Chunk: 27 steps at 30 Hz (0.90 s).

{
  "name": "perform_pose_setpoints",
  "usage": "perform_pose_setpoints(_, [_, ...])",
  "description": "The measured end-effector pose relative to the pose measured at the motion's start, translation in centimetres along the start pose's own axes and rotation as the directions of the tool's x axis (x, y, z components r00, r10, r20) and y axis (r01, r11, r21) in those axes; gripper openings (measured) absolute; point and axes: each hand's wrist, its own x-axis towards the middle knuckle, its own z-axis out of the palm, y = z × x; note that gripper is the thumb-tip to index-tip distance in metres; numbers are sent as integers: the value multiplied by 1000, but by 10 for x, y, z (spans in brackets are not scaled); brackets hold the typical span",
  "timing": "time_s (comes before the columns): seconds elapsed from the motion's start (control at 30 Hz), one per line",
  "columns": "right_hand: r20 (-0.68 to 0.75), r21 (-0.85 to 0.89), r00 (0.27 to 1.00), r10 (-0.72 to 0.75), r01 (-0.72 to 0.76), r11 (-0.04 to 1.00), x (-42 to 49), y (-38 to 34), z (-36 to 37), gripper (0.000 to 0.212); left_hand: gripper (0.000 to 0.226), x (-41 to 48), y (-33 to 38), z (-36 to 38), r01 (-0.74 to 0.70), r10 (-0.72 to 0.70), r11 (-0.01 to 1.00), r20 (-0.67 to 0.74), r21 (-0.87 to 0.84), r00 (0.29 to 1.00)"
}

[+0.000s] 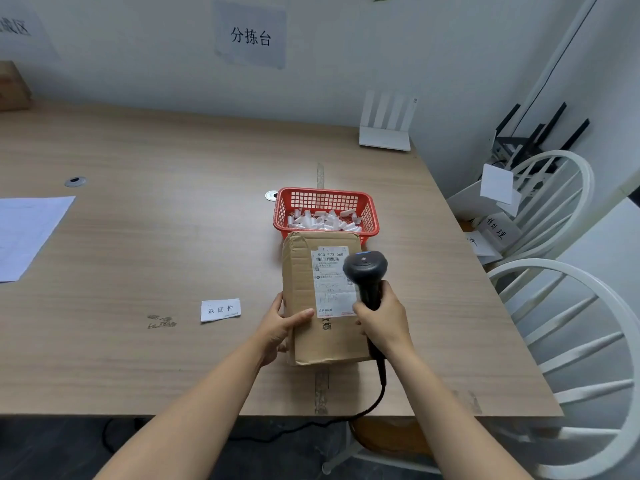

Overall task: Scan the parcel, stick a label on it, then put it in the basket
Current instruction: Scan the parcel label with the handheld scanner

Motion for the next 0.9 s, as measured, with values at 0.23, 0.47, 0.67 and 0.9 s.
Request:
perform_pose_setpoints(0.23, [132, 204, 991, -11, -17, 979, -25, -25, -1, 13, 85, -1, 3, 3, -39, 39, 999, -1, -1, 999])
perform_pose_setpoints(0.47, [157, 196, 987, 23, -54, 979, -28, -29, 4, 33, 84, -2, 7, 3, -52, 52, 999, 5, -6, 999])
perform_pose_setpoints(0.67, [141, 197, 990, 2, -31, 980, -27, -29, 2, 30, 84, 0, 7, 1, -58, 58, 998, 3, 8, 998])
perform_pose_setpoints(0.9, [135, 229, 991, 3, -35, 973, -24, -27, -2, 9, 71, 7, 1, -2, -5, 5, 1000, -14, 31, 1000])
